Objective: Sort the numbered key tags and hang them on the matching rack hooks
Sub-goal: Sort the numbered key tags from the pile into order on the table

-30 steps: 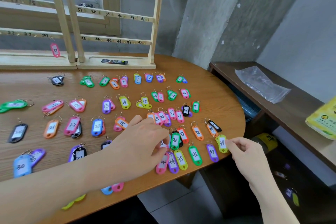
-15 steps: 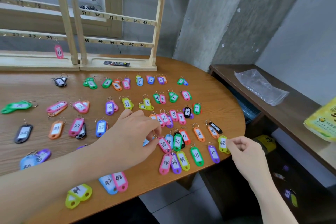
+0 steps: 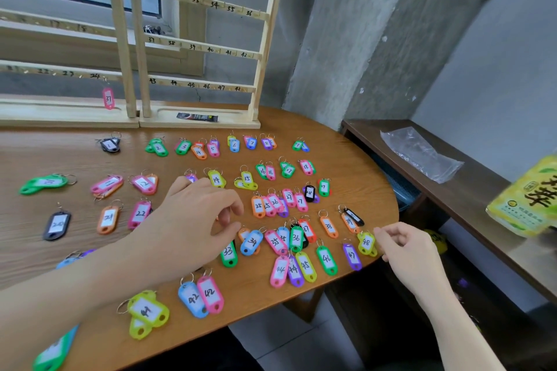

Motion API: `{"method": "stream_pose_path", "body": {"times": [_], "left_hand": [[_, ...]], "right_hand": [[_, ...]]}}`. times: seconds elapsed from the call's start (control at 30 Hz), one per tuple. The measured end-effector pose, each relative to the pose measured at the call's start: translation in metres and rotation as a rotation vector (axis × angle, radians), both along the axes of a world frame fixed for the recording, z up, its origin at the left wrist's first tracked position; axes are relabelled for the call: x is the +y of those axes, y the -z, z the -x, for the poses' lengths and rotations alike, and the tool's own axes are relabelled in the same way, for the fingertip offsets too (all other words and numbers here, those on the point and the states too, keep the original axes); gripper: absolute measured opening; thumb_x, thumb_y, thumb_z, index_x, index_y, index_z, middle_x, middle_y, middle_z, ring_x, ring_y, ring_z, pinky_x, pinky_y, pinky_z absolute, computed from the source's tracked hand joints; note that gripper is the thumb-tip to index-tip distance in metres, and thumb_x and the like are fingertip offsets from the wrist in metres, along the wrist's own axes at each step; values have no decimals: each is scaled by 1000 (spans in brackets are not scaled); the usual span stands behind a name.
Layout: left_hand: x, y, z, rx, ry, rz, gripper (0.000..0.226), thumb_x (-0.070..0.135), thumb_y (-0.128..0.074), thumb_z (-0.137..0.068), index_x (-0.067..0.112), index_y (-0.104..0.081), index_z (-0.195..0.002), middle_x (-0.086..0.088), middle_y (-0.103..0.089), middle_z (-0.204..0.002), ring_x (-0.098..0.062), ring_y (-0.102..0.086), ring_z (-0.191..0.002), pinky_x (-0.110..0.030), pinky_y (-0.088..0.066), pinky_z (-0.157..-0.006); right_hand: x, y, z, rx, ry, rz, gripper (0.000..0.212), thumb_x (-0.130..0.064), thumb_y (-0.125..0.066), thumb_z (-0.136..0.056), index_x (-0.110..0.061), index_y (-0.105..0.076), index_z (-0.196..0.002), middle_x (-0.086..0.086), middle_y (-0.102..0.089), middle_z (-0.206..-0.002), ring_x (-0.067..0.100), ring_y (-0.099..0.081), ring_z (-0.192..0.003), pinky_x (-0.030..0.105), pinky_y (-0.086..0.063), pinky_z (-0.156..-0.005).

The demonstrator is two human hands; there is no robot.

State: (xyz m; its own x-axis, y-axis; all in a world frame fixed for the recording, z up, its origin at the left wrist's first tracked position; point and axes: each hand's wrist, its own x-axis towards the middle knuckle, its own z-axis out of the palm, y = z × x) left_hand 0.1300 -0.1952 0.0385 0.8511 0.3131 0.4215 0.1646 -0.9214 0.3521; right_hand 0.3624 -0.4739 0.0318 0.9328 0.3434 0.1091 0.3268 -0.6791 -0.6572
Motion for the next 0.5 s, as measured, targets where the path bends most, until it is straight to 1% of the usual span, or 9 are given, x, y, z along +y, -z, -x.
{"method": "stream_pose_path", "body": {"times": [0.1,0.17,0.23,0.27,0.33,0.43,0.5], "left_hand": [[2,-5,8,2,-22,0,11,37,-70,-89,40,-59,-90,22,-57,-71,3,-48,-86,-25,-27,-82],[5,-9,15,-15,-42,1,9,36,-70,-89,38,-61,-88,21,-58,-70,1,-49,-85,-30,-31,-83],[10,-13,24,-45,-67,-18,4,38,-66,-89,38,-62,-87,21,-59,-69,0,-50,-84,-30,-31,-83],[14,-15,30,-60,-80,-28,2,40,-62,-87,38,-62,-86,22,-59,-69,1,-50,-83,-28,-30,-81],[22,-18,44,-62,-113,-19,9,43,-55,-82,39,-61,-86,23,-59,-69,2,-50,-83,-24,-29,-80],[38,-21,71,-73,-168,10,9,43,-55,-79,40,-60,-85,24,-59,-69,3,-50,-85,-30,-31,-81],[51,-19,92,-85,-220,21,9,43,-54,-79,40,-61,-84,24,-60,-69,1,-51,-84,-29,-28,-79]], "right_hand": [[14,-15,9,-6,-45,-42,11,-30,-68,-96,-20,-71,-93,-3,-70,-70,7,-66,-64,22,-45,-57],[30,-26,17,-6,-88,-74,12,-31,-68,-96,-23,-71,-89,-4,-70,-69,7,-64,-60,23,-46,-57],[51,-38,28,19,-146,-103,14,-32,-66,-97,-23,-71,-88,-4,-69,-66,5,-61,-59,23,-46,-58],[62,-44,35,45,-188,-120,14,-32,-66,-97,-22,-71,-88,-4,-68,-64,3,-60,-57,22,-46,-58],[86,-53,50,88,-289,-133,15,-33,-65,-97,-22,-71,-88,-4,-67,-63,-1,-58,-54,21,-47,-58],[121,-61,71,95,-427,-141,16,-32,-65,-97,-22,-71,-86,-5,-68,-63,1,-57,-55,24,-48,-61],[147,-64,84,103,-508,-157,16,-30,-67,-96,-20,-71,-84,-5,-67,-63,4,-56,-55,26,-49,-61]]}}
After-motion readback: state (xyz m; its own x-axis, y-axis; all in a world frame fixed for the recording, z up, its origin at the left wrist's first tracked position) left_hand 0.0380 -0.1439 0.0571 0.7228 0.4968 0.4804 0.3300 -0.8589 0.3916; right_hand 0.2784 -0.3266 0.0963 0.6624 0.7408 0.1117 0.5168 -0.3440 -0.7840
